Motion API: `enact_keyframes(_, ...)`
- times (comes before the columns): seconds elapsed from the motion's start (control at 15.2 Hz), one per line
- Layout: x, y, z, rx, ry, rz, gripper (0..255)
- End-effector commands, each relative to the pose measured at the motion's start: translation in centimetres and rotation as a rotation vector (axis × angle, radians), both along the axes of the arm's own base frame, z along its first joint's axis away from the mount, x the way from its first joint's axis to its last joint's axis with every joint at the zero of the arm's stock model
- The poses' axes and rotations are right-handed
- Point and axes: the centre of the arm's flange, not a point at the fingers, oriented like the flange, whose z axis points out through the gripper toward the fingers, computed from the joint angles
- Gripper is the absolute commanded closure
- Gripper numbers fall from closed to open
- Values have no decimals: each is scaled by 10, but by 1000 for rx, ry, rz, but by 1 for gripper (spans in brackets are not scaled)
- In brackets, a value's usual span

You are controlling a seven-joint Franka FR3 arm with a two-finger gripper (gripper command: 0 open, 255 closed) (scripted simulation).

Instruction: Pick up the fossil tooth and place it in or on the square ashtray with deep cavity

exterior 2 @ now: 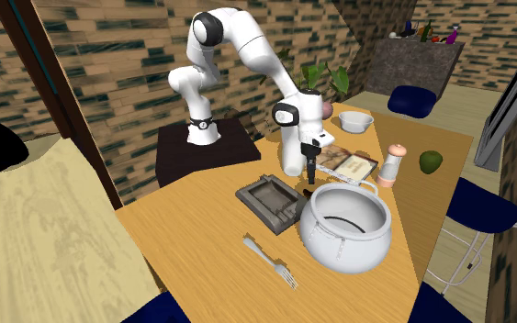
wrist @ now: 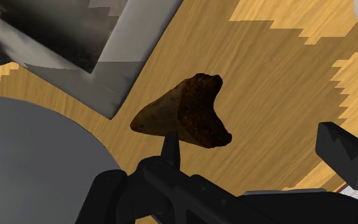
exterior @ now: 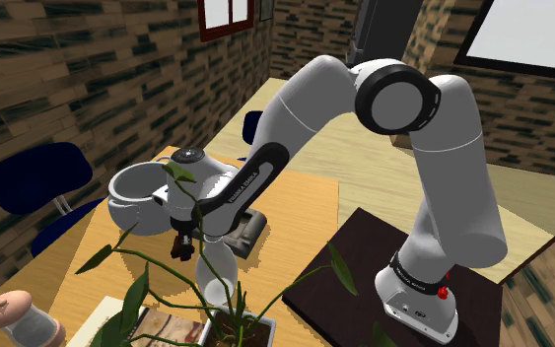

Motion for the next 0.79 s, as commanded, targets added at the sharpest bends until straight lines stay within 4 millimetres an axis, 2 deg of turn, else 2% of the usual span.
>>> enact_keyframes(0.0,0,0,-1,0,0,0,0)
enact_keyframes(0.2,0,0,0,0,0,0,0)
enact_keyframes(0.26,0,0,0,0,0,0,255)
enact_keyframes(0.73,0,0,0,0,0,0,255)
